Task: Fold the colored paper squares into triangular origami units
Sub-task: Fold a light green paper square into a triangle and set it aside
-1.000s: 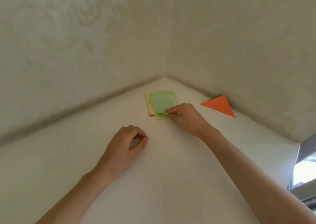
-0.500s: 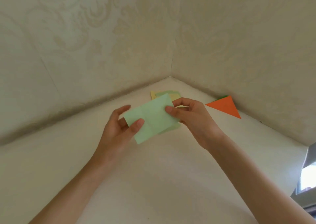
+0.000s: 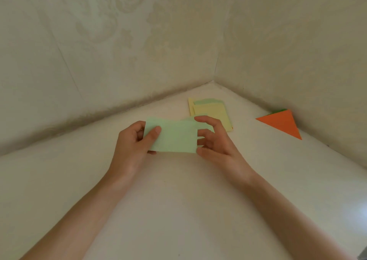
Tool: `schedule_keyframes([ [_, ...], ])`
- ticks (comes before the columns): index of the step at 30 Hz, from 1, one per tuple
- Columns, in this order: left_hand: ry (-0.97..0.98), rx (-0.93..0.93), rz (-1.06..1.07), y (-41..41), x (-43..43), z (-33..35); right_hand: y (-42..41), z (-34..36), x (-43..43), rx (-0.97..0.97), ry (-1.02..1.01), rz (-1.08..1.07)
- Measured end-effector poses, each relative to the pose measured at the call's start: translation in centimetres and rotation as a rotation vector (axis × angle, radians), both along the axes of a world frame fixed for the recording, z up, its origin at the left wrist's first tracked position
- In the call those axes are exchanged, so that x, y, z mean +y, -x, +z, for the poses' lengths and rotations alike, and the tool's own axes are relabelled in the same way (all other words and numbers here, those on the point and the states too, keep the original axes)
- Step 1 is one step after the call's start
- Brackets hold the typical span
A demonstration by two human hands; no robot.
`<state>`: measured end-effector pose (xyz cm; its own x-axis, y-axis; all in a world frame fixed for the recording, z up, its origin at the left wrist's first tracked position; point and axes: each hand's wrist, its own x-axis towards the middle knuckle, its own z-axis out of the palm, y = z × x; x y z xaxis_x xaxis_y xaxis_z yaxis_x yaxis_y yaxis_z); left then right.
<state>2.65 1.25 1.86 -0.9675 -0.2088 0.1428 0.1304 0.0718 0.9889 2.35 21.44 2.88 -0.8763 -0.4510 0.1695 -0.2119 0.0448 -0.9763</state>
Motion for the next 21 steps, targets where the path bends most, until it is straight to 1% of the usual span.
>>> schedule_keyframes([
  [2,0.018,0.000,-0.018,0.0,0.0,-0.1,0.1,-0.3,0.1,0.038,-0.028,0.041],
  [5,0.036,0.025,-0.064,0.0,0.2,0.0,0.2,-0.8,-0.2,0.084,-0.100,-0.009],
  [8,0.030,0.057,-0.104,-0.1,0.4,0.3,0.3,-0.6,-0.2,0.005,-0.048,-0.006],
  [11,-0.001,0.070,-0.118,-0.2,0.6,0.6,0.5,-0.6,0.0,0.029,-0.039,0.002],
  [13,-0.027,0.061,-0.152,-0.5,0.8,0.9,0.4,-0.5,-0.1,0.007,-0.019,-0.009],
  [16,-0.042,0.014,-0.250,-0.9,1.3,1.1,0.2,-0.4,-0.5,-0.052,-0.004,-0.136],
  [21,-0.047,-0.054,-0.345,-1.3,2.1,1.1,0.1,-0.4,-0.8,-0.058,0.053,-0.330],
])
